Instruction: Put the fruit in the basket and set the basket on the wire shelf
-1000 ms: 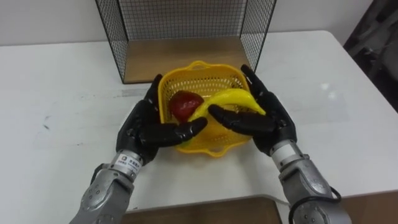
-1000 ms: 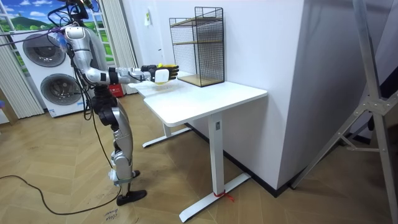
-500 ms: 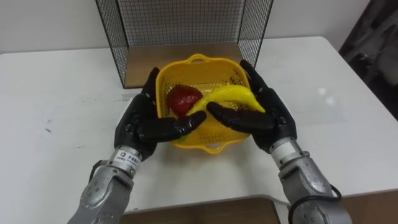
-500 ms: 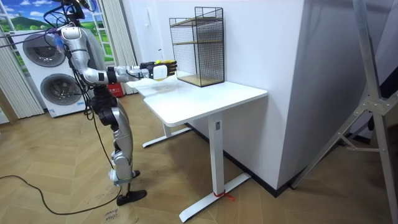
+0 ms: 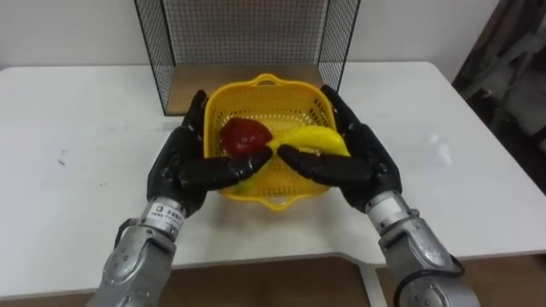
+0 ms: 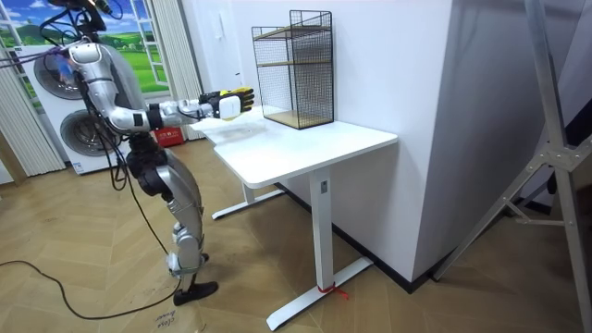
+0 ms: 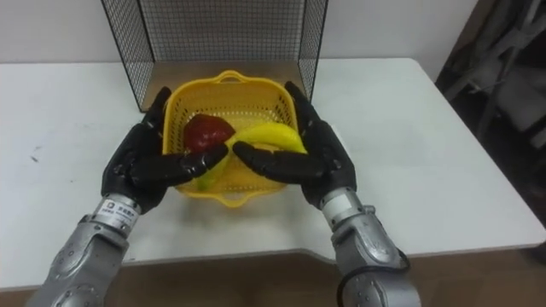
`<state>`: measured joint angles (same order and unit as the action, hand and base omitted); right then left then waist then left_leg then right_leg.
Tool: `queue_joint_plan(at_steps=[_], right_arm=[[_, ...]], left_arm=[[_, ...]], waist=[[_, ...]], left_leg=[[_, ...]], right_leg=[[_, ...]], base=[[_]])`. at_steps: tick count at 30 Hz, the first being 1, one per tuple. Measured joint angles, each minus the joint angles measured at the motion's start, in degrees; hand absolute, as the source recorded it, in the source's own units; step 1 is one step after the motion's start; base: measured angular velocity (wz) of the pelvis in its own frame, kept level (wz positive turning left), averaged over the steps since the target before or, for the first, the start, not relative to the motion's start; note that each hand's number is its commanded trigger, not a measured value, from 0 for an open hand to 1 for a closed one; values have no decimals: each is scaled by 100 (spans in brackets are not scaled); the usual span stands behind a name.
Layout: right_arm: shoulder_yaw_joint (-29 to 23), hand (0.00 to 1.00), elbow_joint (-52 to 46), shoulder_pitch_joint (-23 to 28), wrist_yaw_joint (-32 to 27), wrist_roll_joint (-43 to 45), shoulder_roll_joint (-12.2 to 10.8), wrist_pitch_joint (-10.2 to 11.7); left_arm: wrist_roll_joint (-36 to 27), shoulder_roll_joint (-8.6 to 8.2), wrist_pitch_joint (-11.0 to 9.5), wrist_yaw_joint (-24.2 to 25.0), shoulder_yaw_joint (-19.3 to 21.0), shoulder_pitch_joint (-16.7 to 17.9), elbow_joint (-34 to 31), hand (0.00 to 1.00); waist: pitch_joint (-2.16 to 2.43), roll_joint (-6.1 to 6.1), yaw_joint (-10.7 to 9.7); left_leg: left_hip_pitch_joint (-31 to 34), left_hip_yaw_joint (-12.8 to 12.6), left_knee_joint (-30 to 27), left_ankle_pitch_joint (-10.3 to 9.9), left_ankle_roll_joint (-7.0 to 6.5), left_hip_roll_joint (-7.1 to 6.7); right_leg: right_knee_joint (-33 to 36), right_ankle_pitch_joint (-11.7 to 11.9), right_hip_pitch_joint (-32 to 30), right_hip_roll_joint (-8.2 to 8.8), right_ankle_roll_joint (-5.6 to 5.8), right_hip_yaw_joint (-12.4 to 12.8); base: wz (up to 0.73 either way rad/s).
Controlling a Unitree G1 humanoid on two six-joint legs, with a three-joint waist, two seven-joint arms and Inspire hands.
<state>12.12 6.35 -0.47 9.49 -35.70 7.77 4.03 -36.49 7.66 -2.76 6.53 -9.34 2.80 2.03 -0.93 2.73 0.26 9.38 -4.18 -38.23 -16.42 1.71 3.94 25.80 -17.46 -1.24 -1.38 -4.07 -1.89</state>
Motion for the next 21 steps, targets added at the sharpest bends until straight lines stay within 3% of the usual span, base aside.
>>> queue_joint_plan(at_steps=[1,2,3,4,5,6,7,8,9,10,14,18,20,21], right_arm=[[-26,0,3,-3,-2,-32,64,-20],[-44,0,2,-4,0,-46,93,-36],[-61,0,2,-3,0,-47,138,-63],[-39,0,9,15,6,-37,141,-128],[-36,0,9,46,7,-26,140,-169],[-26,0,8,94,7,-23,117,-187],[7,0,7,99,7,-53,89,-196],[14,0,5,105,7,-65,94,-197],[10,0,-9,104,7,-112,116,-198],[5,0,-14,99,5,-120,127,-198],[8,0,-44,82,-12,-119,126,-196],[-2,0,-119,81,-55,-108,110,-196],[-3,0,-136,70,-68,-90,92,-196],[-25,0,-161,60,-69,-56,94,-192]], left_arm=[[0,-63,5,1,-32,-2,-12,0],[1,-65,5,2,-63,-2,-19,0],[1,-63,5,2,-85,0,-21,0],[1,-55,3,3,-81,2,-19,0],[1,-39,3,4,-81,7,-18,0],[0,-15,-20,4,-8,1,-21,0],[-19,11,-83,4,37,1,-23,0],[-24,17,-94,4,29,2,-23,0],[-41,4,-94,4,-13,2,-22,0],[-56,-1,-94,4,-34,2,-21,0],[-93,29,-130,3,-62,-7,-19,0],[-92,-5,-146,3,-89,-8,-20,0],[-96,5,-147,3,-87,-11,-56,0],[-102,3,-147,3,-89,-11,-80,0]], waist=[[-1,76,46],[-14,141,92],[21,69,211],[60,20,325],[86,21,359],[156,41,340],[139,166,318],[128,216,312],[119,238,319],[82,232,326],[45,278,290],[34,266,285],[29,264,283],[19,281,271]], left_leg=[[264,-38,448,39,-41,-219],[380,-36,768,128,-50,-324],[557,8,1438,442,-20,-405],[603,138,1914,925,-86,-420],[572,186,1997,1150,-96,-427],[452,189,2070,1346,-155,-479],[376,106,2077,1363,-165,-519],[361,108,2055,1373,-181,-558],[392,104,1948,1480,-320,-581],[428,104,1779,1524,-453,-599],[520,16,1433,1132,-608,-833],[595,-94,942,608,-813,-1087],[585,-132,726,403,-894,-1126],[499,-173,662,298,-956,-1180]], right_leg=[[-18,-5,-7,35,-2,218],[-16,-5,-8,41,-1,318],[-26,-9,0,28,1,380],[12,-86,11,12,4,370],[15,-150,72,12,48,372],[11,-240,144,37,110,363],[-1,-279,214,105,174,344],[-9,-299,245,139,187,346],[-4,-351,268,155,211,360],[-2,-404,330,165,201,384],[135,-678,360,433,331,399],[809,-954,252,753,571,271],[1725,-850,-23,905,747,34],[2317,-655,-242,1056,826,4]], base=[[31],[-6],[-35],[-41],[-21],[-8],[0],[-4],[-4],[-6],[-1],[3],[9],[3]])
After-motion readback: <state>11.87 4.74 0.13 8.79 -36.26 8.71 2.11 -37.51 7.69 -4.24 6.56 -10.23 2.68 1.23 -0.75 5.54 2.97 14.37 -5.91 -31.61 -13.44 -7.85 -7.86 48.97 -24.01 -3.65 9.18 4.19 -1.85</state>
